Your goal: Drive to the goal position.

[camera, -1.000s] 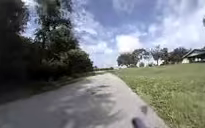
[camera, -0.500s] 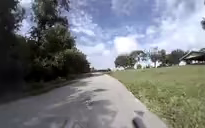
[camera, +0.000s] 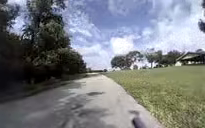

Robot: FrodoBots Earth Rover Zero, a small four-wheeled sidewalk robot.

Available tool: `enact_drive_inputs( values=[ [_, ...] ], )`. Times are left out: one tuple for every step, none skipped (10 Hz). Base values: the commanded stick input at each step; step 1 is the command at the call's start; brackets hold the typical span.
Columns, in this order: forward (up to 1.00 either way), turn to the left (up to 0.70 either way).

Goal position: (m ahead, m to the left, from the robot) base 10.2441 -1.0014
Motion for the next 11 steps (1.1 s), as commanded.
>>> enact_drive_inputs(
  values=[
    [0.69, 0.03],
    [0.69, 0.03],
    [0.69, 0.03],
    [0.69, 0.03],
    [0.69, 0.03],
    [0.69, 0.03],
    [0.69, 0.03],
    [0.69, 0.03],
    [0.69, 0.03],
    [0.69, 0.04],
    [0.69, 0.1]
  ],
)
